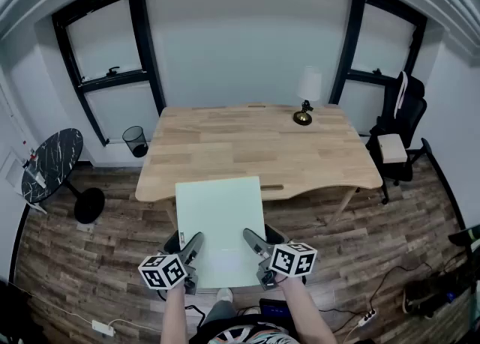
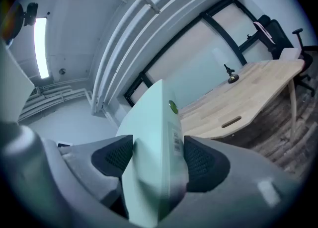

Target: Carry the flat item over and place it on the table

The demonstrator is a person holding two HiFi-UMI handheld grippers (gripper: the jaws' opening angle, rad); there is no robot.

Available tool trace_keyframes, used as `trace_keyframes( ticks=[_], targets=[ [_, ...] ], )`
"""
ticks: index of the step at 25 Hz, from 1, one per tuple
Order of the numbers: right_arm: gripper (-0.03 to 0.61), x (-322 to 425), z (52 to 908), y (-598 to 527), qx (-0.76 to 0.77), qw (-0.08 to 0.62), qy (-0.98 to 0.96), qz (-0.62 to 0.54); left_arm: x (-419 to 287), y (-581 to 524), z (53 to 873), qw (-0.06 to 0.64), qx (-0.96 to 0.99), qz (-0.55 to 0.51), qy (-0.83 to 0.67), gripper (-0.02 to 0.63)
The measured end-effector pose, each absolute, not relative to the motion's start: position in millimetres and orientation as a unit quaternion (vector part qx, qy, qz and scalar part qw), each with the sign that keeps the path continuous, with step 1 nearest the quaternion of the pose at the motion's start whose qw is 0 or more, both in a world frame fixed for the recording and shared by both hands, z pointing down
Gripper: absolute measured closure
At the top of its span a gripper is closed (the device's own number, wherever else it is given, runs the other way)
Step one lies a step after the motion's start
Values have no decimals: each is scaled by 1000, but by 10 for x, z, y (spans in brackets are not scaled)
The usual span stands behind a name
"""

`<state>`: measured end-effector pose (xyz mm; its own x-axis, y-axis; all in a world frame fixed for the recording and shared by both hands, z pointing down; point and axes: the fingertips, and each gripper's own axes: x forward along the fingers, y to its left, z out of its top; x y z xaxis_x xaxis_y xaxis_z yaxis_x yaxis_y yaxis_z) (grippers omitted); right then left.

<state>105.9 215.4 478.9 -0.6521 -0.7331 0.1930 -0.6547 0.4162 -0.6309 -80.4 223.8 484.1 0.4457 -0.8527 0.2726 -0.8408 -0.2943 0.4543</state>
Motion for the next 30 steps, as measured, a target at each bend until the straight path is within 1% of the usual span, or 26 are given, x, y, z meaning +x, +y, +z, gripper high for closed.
trace_keyframes(
  ticks=[11, 15, 19, 23, 30],
  targets=[
    [272, 1075, 4729, 2202, -407, 67, 842, -348, -798, 2308, 4794, 274, 802, -18, -530, 282],
    [272, 1089, 4757, 2067, -408, 73, 839, -353, -785, 2173, 4783, 269, 804, -13, -530, 282],
    [272, 1022, 4862, 1852, -406, 66, 836, -363, -859, 1973, 4889, 281, 800, -12, -530, 285],
    [272, 904, 4985, 1462, -410, 56, 833, -366, -982, 1574, 5057, 289, 795, -9, -534, 285],
    [272, 729, 5025, 353, -431, 56, 819, -376, -1155, 373, 5115, 303, 802, -1, -514, 287]
  ],
)
